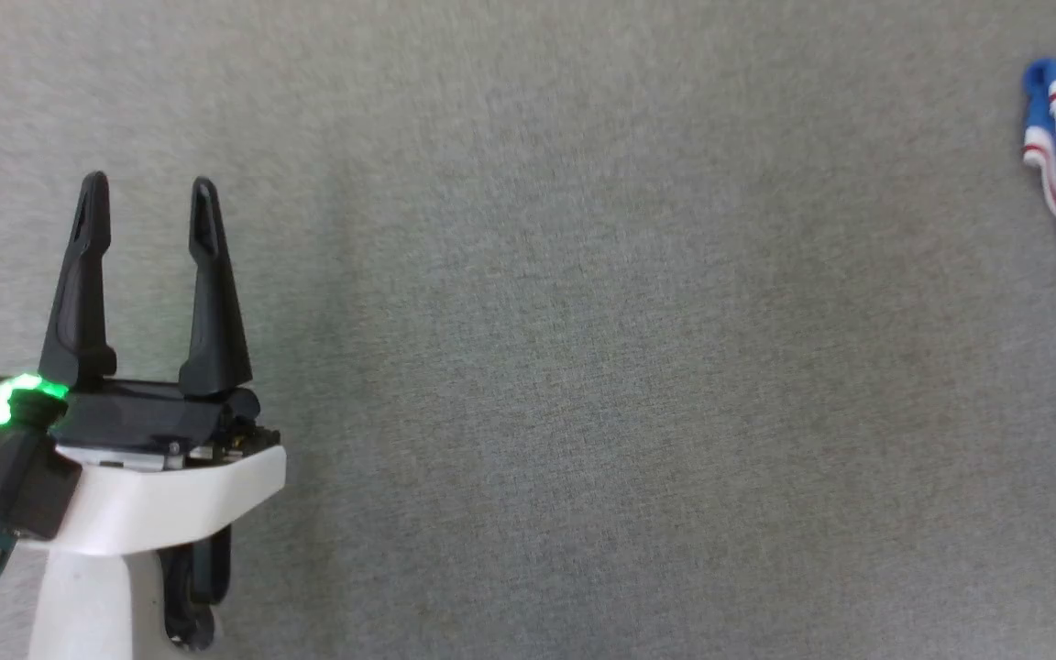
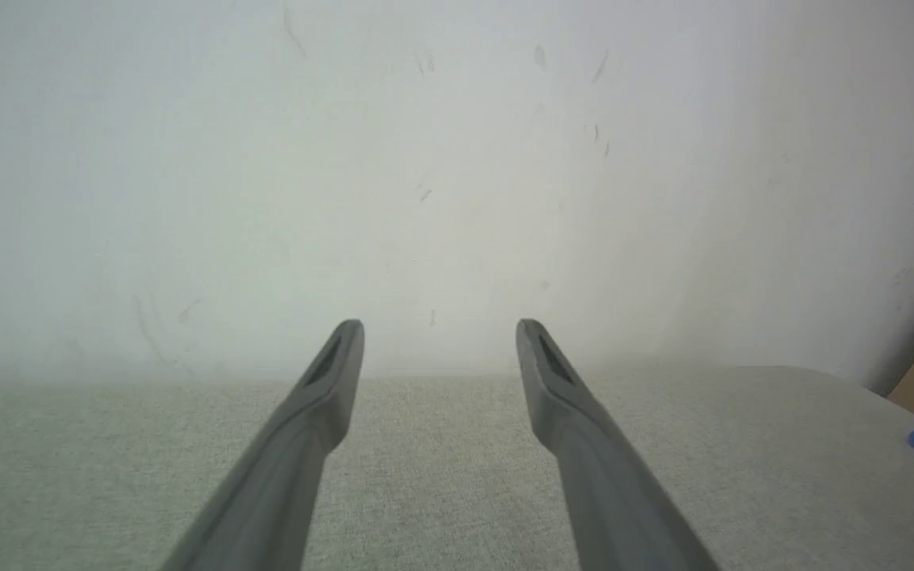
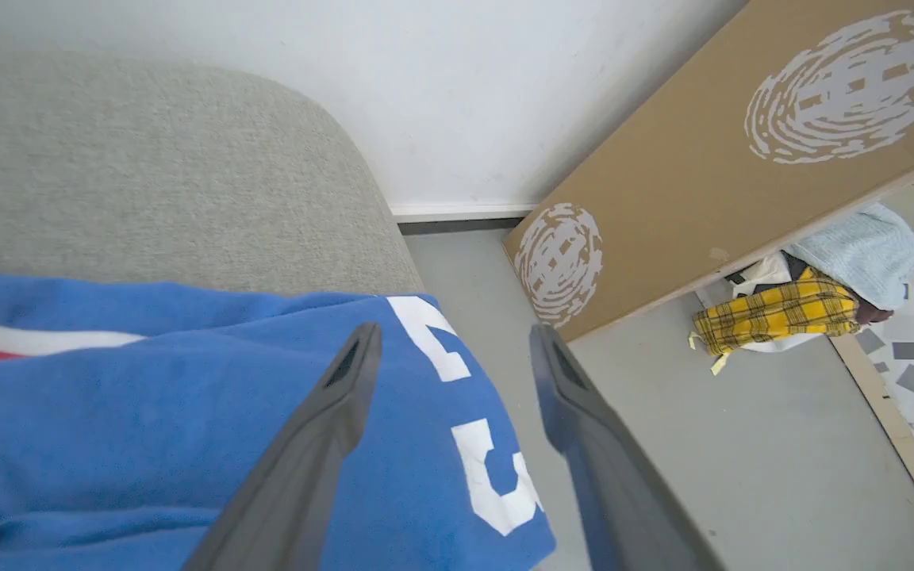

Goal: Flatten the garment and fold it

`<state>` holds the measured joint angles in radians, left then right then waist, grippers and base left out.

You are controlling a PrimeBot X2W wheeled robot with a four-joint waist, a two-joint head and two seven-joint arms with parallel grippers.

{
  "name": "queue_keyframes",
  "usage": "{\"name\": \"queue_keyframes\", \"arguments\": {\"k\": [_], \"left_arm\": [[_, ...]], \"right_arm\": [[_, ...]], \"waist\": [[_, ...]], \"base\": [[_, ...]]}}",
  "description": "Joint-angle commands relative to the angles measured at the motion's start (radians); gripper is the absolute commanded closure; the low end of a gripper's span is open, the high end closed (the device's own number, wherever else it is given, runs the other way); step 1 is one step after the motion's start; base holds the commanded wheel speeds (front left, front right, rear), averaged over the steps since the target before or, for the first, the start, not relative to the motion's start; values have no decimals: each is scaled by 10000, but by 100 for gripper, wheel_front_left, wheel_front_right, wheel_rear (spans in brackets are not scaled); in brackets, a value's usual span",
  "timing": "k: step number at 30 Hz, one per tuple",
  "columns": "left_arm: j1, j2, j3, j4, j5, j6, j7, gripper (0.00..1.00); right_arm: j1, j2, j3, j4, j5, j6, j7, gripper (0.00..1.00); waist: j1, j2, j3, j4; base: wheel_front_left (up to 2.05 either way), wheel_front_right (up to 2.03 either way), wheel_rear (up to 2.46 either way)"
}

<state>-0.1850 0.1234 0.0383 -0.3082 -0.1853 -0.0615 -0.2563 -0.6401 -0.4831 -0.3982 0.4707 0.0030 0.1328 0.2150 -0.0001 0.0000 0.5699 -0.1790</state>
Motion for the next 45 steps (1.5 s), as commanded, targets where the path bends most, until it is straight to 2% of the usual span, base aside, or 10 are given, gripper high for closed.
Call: {"name": "queue_keyframes", "arguments": {"k": [1,6,12,18,24,30,37,45], "left_arm": [[141,-134,67,-38,-88,-88,-50,0],[705,-441,209,364,-167,-28,-52,0],[1228,-553,-1,853,-195,-196,-53,0],[1752,-587,41,1140,-5,-214,-54,0],[2219,-654,59,1449,-83,-138,-54,0],[2594,-688,27,1778,-124,-63,-54,0],[3126,-710,-198,1919,135,-40,-55,0],[3370,-724,-469,2090,147,9,-55,0]], "right_arm": [[370,290,49,-260,208,-21,-197,0],[1862,1448,392,-1768,873,-21,-635,0],[3749,2906,453,-3500,1337,-21,-762,0],[5040,3791,870,-4786,1243,-21,-1410,0],[5997,4144,1590,-5555,1176,-21,-2636,0],[6564,4300,1729,-5678,865,-21,-3606,0],[7337,4325,2397,-5162,1032,-21,-4360,0],[7583,4327,2478,-4493,1208,-21,-4676,0]], "waist": [[1,0,-854,291],[1,0,-1736,588],[1,0,-2666,998],[1,0,-3557,1305],[1,0,-4189,1587],[1,0,-4582,1807],[1,0,-4849,1933],[1,0,-4908,1972]], "base": [[0,0,0],[0,0,0],[0,0,0],[0,0,0],[0,0,0],[0,0,0],[0,0,0],[0,0,0]]}}
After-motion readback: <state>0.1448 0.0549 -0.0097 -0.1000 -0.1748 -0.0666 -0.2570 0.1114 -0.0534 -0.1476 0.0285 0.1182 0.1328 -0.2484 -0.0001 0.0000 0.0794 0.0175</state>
